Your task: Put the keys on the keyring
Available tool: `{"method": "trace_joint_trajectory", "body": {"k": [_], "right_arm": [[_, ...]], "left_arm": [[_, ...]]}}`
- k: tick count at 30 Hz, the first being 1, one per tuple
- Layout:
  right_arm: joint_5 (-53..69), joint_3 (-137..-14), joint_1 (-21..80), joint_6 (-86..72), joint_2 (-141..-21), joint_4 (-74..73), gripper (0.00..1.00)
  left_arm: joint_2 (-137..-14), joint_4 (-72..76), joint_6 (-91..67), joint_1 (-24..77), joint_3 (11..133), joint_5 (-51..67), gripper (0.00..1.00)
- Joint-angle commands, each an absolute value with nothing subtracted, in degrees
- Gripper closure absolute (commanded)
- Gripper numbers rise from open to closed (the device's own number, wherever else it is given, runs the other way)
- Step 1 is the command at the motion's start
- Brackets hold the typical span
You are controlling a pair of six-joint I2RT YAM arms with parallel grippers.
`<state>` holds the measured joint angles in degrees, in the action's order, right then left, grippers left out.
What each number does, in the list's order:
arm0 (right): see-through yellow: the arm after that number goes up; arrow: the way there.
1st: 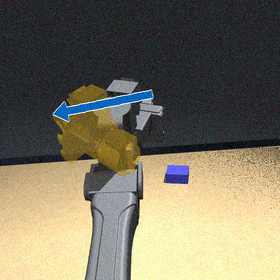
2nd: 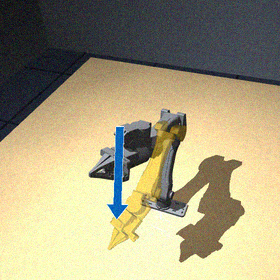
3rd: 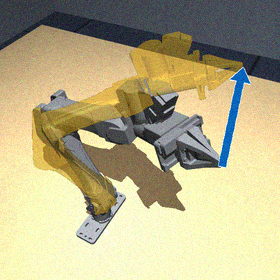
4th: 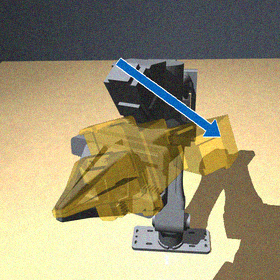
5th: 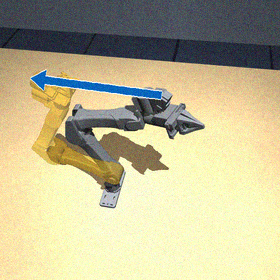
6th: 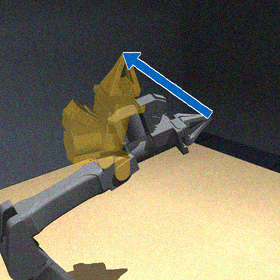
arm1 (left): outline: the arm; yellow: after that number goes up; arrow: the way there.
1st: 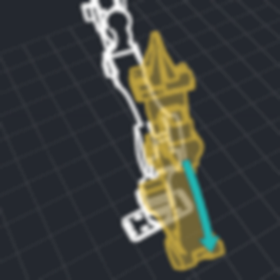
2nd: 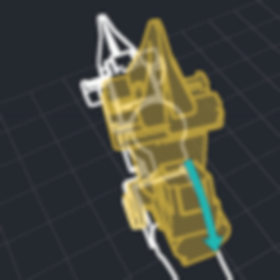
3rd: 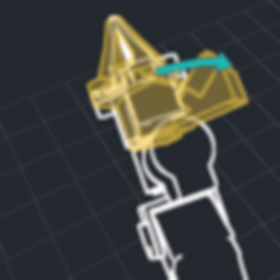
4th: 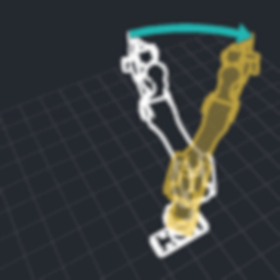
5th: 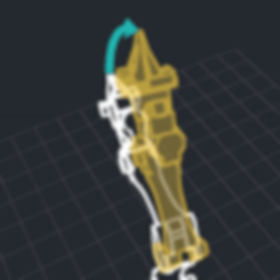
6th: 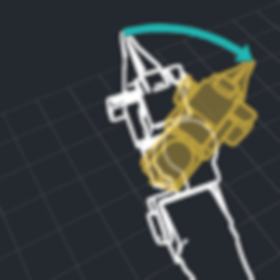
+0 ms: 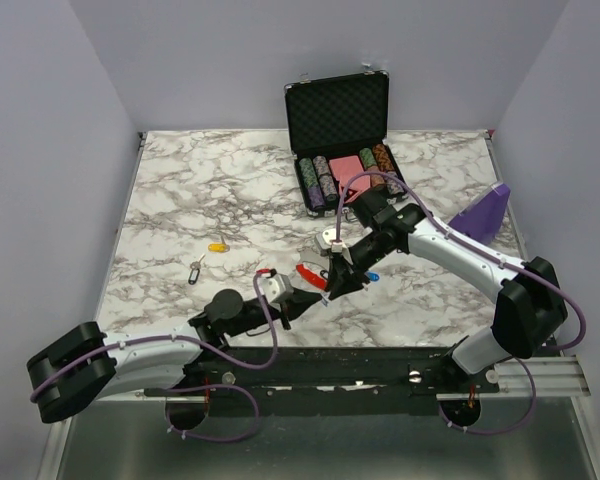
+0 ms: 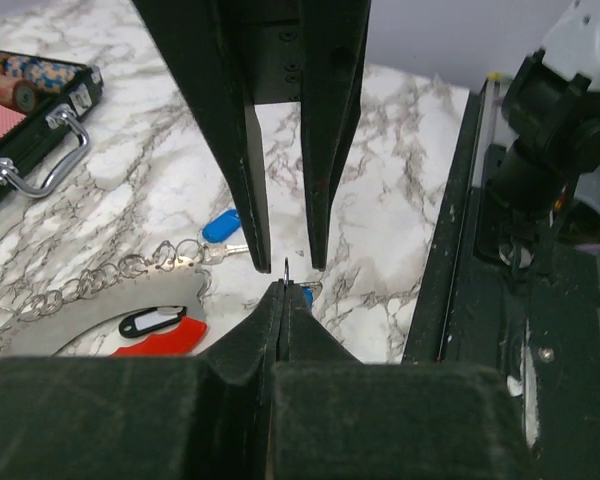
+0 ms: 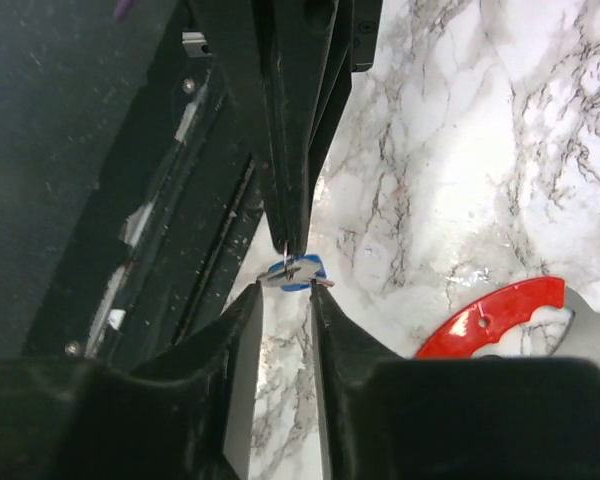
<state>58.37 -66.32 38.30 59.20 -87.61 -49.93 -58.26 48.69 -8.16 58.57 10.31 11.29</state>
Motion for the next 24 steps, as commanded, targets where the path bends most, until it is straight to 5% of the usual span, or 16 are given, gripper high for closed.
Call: {"method": "trace_joint_trajectory", "body": {"k": [1,8,24], "right_arm": [[64.4,-69.2,38.7,56.3,-87.8,-50.7,0.62],[70.4,-69.0,37.9,51.3,-86.1,-47.5,0.59],[75.8,-66.4,35.8,43.7,-83.8,-40.3,0.64]], "left_arm": [[-53.7,66.8,-14.4,58.4,2.8,6.3,1.00],[-54.7,84.8,-18.7,58.4,-3.9,6.4,1.00],[-58.3,86.6,-19.5,58.4,-2.5,7.9,1.00]]}}
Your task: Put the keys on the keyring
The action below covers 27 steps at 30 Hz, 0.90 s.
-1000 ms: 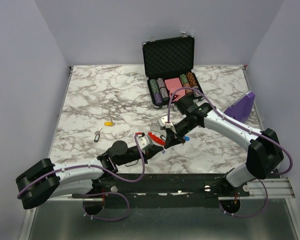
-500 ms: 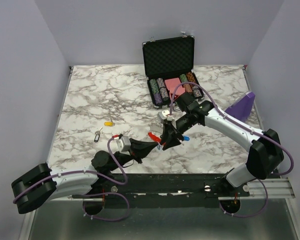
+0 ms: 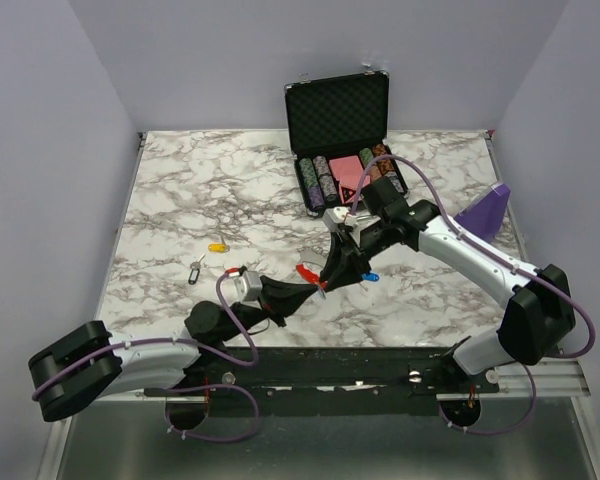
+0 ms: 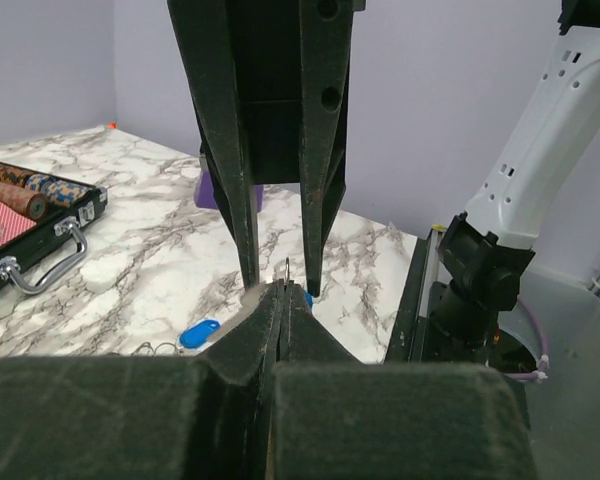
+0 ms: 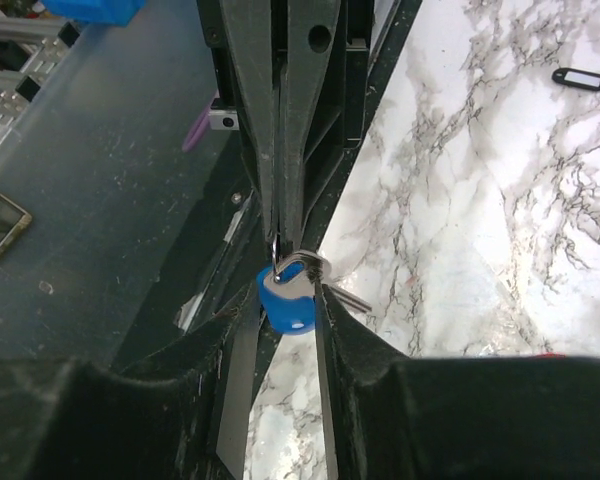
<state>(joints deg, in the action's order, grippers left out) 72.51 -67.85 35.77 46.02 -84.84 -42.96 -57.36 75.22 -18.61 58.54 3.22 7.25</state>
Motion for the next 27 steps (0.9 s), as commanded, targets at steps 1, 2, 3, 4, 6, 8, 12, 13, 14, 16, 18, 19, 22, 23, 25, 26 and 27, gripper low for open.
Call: {"method": "trace_joint_trajectory", "body": {"k": [1,2,3,4,6,8,12,13,14,16,18,19,22,23,25,26,27], "right_arm": [[76.0,-66.4,35.7,43.7,-83.8,-40.0,0.64],[76.1,-66.2,35.7,43.6,-83.8,-39.9,0.64],[76.2,-66.1,35.8,43.5,-83.8,-39.8,0.64],[76.1,-66.2,35.8,43.4,-83.8,-39.9,0.64],[75.6,-66.6,35.8,44.0,-83.8,-40.9,0.62],[75.2,-67.1,35.8,45.4,-84.0,-42.2,0.60],[75.8,-66.4,35.8,44.2,-84.1,-40.7,0.64],[75.8,-66.3,35.8,43.8,-84.3,-40.2,0.65],[75.8,-66.1,35.8,43.6,-84.2,-40.0,0.66],[75.7,-66.0,35.8,43.1,-84.4,-39.5,0.68],[75.5,-65.9,35.8,42.5,-84.5,-39.0,0.69],[75.2,-65.8,35.8,42.2,-84.5,-38.7,0.71],[74.5,-65.7,35.8,41.4,-84.6,-38.1,0.73],[74.4,-65.7,35.8,41.2,-84.8,-37.9,0.74],[73.8,-65.5,35.8,41.0,-85.0,-37.5,0.73],[73.7,-65.5,35.8,41.0,-85.0,-37.5,0.73],[73.4,-65.5,35.7,41.0,-85.2,-37.5,0.72]], "left_arm": [[-58.5,86.5,-19.6,58.4,-2.3,7.9,1.00],[-58.8,86.7,-19.6,58.4,-2.2,8.0,1.00],[-59.1,86.9,-19.7,58.4,-2.1,8.1,1.00],[-59.6,87.5,-19.8,58.4,-2.2,8.2,1.00],[-60.2,89.2,-19.9,58.4,-2.6,7.9,1.00],[-60.6,90.2,-20.0,58.3,-2.9,7.7,1.00],[-61.1,90.5,-20.4,58.4,-2.7,7.8,1.00],[-61.3,90.8,-20.4,58.4,-2.6,7.8,1.00],[-61.5,91.1,-20.3,58.4,-2.6,7.8,1.00],[-61.7,91.1,-20.2,58.4,-2.4,7.8,1.00],[-61.8,91.1,-20.2,58.4,-2.3,7.9,1.00],[-61.8,91.1,-20.2,58.4,-2.3,7.9,1.00],[-61.5,91.1,-20.0,58.4,-2.5,7.8,1.00],[-61.3,91.1,-20.0,58.4,-2.5,7.7,1.00],[-61.0,91.1,-20.0,58.4,-2.6,7.6,1.00],[-60.8,91.1,-20.0,58.4,-2.7,7.7,1.00],[-60.6,91.1,-20.0,58.4,-2.8,7.5,1.00]]}}
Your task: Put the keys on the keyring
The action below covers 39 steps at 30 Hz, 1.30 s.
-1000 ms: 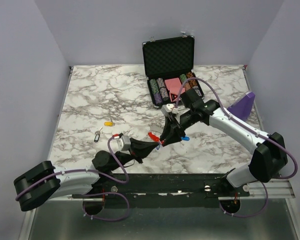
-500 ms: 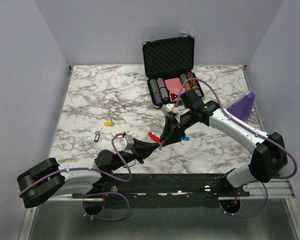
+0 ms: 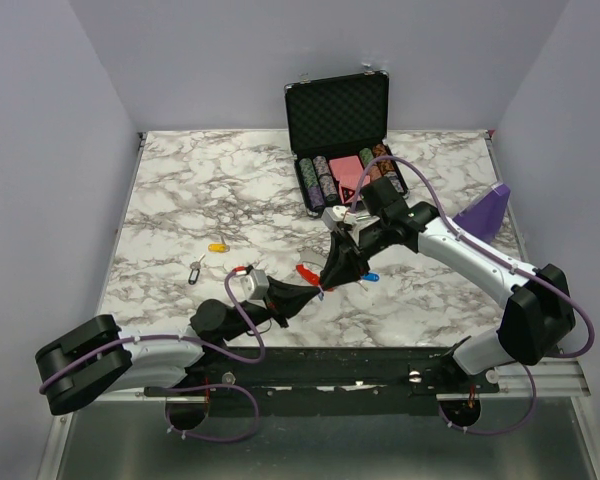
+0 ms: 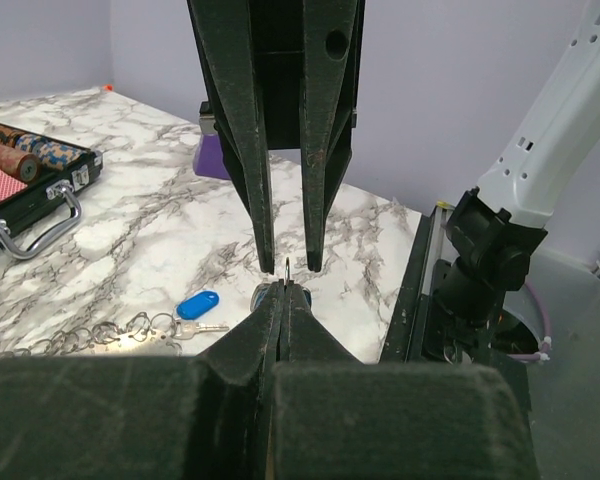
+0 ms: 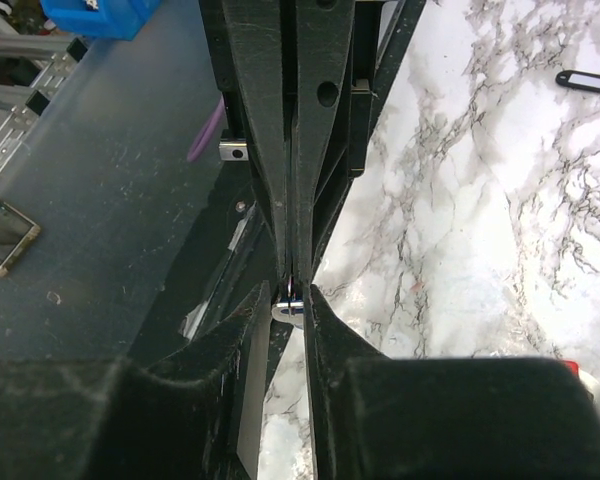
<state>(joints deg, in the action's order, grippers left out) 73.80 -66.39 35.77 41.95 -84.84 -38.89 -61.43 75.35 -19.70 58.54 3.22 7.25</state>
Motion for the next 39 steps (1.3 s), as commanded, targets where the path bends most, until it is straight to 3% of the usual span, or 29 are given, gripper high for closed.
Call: {"method": "trace_joint_trajectory", "body": {"k": [1,6,13,23,27,30,31,34,39], "right_arm": [[73.3,-65.5,35.8,41.0,-85.3,-37.5,0.70],[72.9,-65.2,35.7,41.4,-85.4,-37.4,0.68],[73.0,-64.8,35.8,41.3,-85.7,-36.9,0.71],[72.7,-64.8,35.8,40.8,-85.8,-36.6,0.85],[71.6,-66.2,35.7,46.9,-86.0,-42.2,0.99],[70.5,-66.8,35.7,51.6,-86.0,-45.4,0.99],[70.0,-66.8,35.8,52.4,-86.0,-46.1,0.99],[67.8,-67.0,35.8,53.5,-86.2,-46.8,0.99],[65.0,-67.5,35.9,55.5,-86.7,-48.7,0.99]], "left_arm": [[-60.5,91.1,-20.0,58.4,-2.9,7.5,1.00],[-60.1,91.1,-19.8,58.4,-3.2,6.9,1.00],[-60.2,91.1,-19.9,58.4,-3.0,6.9,1.00],[-59.5,91.1,-19.8,58.4,-3.5,6.5,1.00],[-59.5,89.6,-19.6,58.4,-3.6,6.4,1.00],[-58.1,85.4,-19.2,58.4,-3.3,6.1,1.00],[-57.2,83.1,-19.2,58.4,-3.3,5.9,0.94],[-50.7,72.6,-19.2,58.4,-2.2,5.9,0.54],[-33.1,37.9,-17.2,58.3,4.8,3.9,0.20]]}}
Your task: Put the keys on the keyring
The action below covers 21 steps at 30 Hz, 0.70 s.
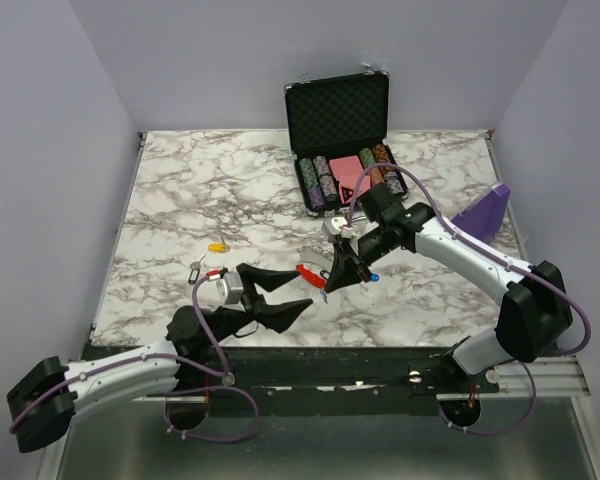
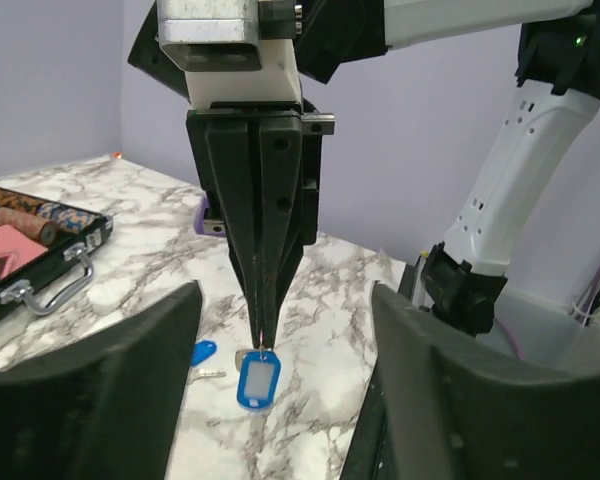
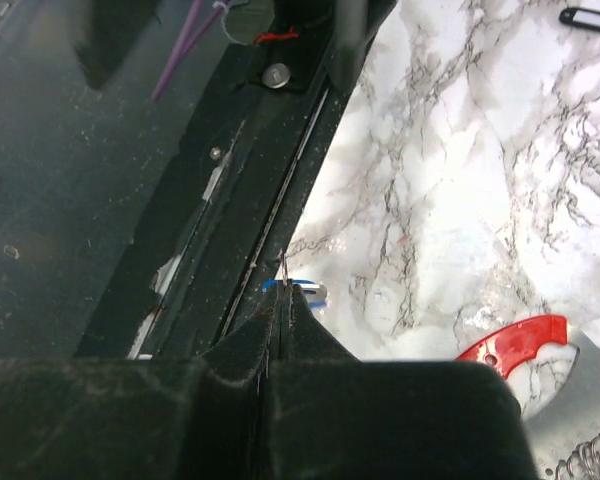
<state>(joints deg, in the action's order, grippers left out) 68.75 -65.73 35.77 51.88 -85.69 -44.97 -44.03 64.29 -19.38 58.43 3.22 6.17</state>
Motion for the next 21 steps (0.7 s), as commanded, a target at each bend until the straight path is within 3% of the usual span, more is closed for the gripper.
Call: {"method": "trace_joint_trajectory", "body": {"k": [1,7,14,19,21], "right_arm": [[64.9,-67.6,36.0,55.9,-86.8,-48.9,0.99],[64.6,-67.6,36.5,56.4,-86.8,-49.1,0.99],[64.7,-67.6,36.7,57.0,-87.0,-49.6,0.99],[64.9,-67.5,36.7,57.3,-87.0,-49.7,0.99],[65.0,-67.5,36.7,57.5,-87.1,-49.8,0.99]], "left_arm": [[-30.8,33.6,-16.3,58.3,5.5,3.6,0.17],[-26.4,17.9,-14.3,58.2,10.5,3.8,0.09],[-36.4,19.8,-14.2,58.1,14.4,6.6,0.05],[-41.2,25.4,-11.3,57.9,15.1,8.8,0.20],[-42.3,27.0,-10.5,57.7,15.4,9.3,0.22]]}}
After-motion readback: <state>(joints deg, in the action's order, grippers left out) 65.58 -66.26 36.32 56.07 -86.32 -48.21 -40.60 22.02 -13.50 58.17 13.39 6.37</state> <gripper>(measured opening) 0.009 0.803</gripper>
